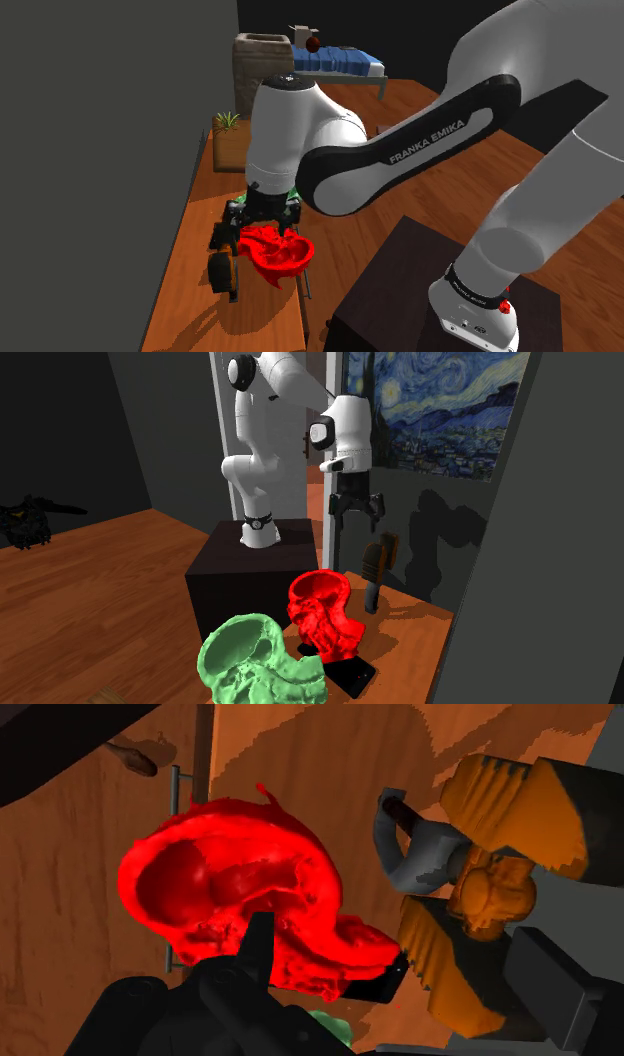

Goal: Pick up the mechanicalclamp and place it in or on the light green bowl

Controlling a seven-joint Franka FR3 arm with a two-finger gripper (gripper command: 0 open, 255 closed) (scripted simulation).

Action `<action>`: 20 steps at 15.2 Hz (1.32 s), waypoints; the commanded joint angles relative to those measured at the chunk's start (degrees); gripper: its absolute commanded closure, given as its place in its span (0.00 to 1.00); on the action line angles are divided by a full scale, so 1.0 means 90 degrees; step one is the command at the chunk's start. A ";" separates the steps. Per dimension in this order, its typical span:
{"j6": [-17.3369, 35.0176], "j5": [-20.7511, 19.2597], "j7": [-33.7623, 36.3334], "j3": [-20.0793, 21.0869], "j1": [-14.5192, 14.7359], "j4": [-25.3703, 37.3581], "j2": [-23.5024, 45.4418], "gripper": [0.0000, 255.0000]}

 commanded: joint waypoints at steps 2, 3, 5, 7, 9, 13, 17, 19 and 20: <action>0.0276 -0.1229 0.1320 0.0391 -0.0182 0.0533 0.0997 0.00; 0.0307 -0.1715 0.1788 0.0412 -0.0132 0.0746 0.1367 0.00; 0.0300 -0.2510 0.2547 0.0271 0.0135 0.1159 0.1992 0.00; 0.0406 -0.2712 0.2682 0.0143 0.0254 0.1158 0.2160 0.00; 0.0506 -0.2924 0.2823 0.0043 0.0343 0.1164 0.2334 0.00; 0.0674 -0.3296 0.3069 -0.0144 0.0505 0.1192 0.2641 0.00; 0.0674 -0.3296 0.3068 -0.0146 0.0506 0.1191 0.2641 0.00; 0.0674 -0.3296 0.3068 -0.0146 0.0506 0.1191 0.2641 0.00; 0.0674 -0.3294 0.3067 -0.0145 0.0506 0.1191 0.2640 0.00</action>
